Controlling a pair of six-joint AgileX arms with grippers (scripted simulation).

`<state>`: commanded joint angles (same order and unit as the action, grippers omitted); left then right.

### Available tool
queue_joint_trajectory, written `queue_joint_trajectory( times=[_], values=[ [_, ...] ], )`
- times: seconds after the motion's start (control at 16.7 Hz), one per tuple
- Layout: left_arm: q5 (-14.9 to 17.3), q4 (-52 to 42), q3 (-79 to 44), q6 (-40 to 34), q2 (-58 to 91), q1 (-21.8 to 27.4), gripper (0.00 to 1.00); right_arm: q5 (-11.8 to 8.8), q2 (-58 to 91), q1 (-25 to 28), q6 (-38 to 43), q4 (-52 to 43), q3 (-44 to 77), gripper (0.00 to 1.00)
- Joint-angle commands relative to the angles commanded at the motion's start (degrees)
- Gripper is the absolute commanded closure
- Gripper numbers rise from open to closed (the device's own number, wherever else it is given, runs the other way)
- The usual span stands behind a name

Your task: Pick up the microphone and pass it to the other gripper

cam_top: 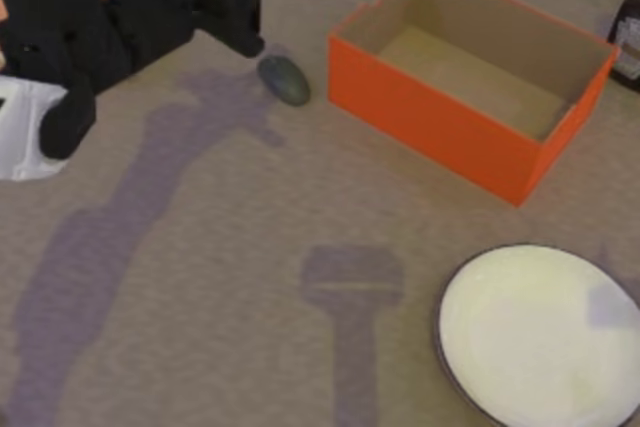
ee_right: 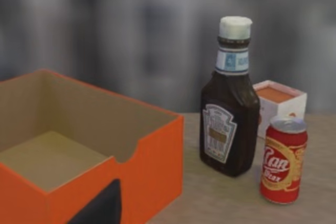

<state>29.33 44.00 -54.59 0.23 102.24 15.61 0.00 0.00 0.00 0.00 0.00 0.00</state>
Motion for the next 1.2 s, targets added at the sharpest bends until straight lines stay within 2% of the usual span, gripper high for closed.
queue_joint_trajectory(
  times=[0.18,0.54,0.72,1.02,1.2],
  values=[
    [1.3,2.7,1.0,0.8,-1.4,-0.2,1.00,0.0,0.0,0.0,0.0,0.0,0.0,0.00],
    [0.2,2.5,1.1,0.8,-1.9,1.1,1.00,0.0,0.0,0.0,0.0,0.0,0.0,0.00],
    [-5.1,1.5,2.8,0.9,-5.5,6.0,1.00,0.0,0.0,0.0,0.0,0.0,0.0,0.00],
    [-17.6,-0.8,7.2,1.0,-13.9,17.5,1.00,0.0,0.0,0.0,0.0,0.0,0.0,0.00],
    [-20.6,-1.4,8.3,1.1,-16.5,20.6,1.00,0.0,0.0,0.0,0.0,0.0,0.0,0.00]
  ],
)
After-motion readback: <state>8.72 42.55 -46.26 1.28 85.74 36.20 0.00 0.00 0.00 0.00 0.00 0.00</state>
